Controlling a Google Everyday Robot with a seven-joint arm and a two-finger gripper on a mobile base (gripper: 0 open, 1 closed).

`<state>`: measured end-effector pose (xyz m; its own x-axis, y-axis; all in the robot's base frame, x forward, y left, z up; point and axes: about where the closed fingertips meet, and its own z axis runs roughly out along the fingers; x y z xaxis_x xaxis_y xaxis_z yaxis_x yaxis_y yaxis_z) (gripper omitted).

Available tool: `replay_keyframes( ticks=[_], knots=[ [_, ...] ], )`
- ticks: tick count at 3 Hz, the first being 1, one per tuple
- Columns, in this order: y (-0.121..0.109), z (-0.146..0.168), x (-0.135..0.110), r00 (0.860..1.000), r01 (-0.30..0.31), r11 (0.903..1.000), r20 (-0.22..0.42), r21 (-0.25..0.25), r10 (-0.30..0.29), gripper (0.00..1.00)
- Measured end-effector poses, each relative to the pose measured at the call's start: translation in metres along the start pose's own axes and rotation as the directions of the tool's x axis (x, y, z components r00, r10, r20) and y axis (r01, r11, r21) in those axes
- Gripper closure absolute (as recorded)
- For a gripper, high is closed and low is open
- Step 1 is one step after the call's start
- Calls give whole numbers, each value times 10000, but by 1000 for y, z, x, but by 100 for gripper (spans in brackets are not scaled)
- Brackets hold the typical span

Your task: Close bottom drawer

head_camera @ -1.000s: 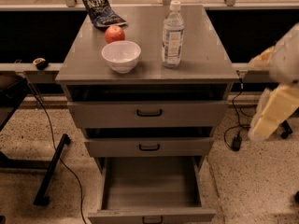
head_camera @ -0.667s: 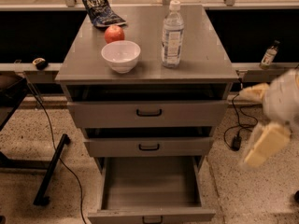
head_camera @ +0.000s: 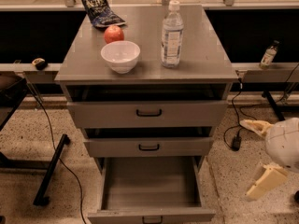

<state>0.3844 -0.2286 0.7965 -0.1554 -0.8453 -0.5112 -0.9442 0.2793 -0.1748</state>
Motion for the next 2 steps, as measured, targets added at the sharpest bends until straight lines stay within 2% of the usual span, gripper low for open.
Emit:
replay_keyframes(
  ticks=[1,2],
  knots=[
    [8,32,7,9969,-192,9994,756,-282,212,0],
    [13,107,41,9817,-536,9983,1817,-214,566,0]
  ],
)
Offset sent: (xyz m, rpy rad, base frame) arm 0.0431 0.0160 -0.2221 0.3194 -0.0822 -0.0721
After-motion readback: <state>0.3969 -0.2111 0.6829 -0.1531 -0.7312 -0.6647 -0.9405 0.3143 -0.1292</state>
